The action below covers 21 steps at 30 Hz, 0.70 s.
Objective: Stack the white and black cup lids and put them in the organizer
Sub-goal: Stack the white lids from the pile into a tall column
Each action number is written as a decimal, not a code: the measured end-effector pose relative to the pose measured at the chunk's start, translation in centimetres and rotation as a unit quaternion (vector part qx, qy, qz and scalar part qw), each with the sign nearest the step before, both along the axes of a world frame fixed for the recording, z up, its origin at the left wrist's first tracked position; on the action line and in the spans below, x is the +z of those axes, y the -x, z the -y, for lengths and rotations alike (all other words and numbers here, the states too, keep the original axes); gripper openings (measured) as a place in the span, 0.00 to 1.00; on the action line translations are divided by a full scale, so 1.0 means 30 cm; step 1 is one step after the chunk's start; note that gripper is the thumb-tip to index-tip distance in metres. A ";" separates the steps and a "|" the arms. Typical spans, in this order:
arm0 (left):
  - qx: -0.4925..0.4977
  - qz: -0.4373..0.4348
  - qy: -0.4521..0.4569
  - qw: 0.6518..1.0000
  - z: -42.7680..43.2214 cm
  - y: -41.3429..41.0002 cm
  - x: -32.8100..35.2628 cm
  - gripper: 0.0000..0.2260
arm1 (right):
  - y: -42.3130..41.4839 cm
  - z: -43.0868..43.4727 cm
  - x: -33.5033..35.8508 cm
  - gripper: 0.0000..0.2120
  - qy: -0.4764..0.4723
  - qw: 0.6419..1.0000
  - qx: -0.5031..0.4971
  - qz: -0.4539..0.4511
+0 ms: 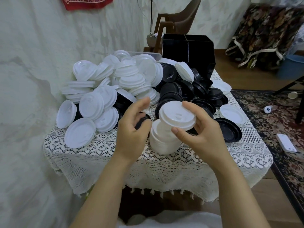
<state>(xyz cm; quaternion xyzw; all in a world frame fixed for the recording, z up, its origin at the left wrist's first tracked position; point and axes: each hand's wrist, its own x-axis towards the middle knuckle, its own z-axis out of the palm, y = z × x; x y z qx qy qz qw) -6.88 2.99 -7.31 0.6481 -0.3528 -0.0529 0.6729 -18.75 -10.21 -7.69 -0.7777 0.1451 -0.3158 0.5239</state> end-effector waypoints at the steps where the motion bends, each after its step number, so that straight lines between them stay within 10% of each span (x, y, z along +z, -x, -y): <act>1: -0.038 -0.024 -0.015 0.999 -0.009 -0.003 0.002 0.21 | 0.002 0.002 0.000 0.28 -0.002 1.000 0.003 -0.007; 6: -0.155 -0.048 -0.093 0.982 -0.025 -0.032 -0.015 0.26 | -0.008 -0.003 -0.014 0.29 0.023 0.999 0.019 -0.040; 21: -0.100 0.049 -0.230 0.967 -0.044 -0.057 -0.043 0.26 | -0.003 -0.007 -0.040 0.36 0.062 0.982 0.042 -0.173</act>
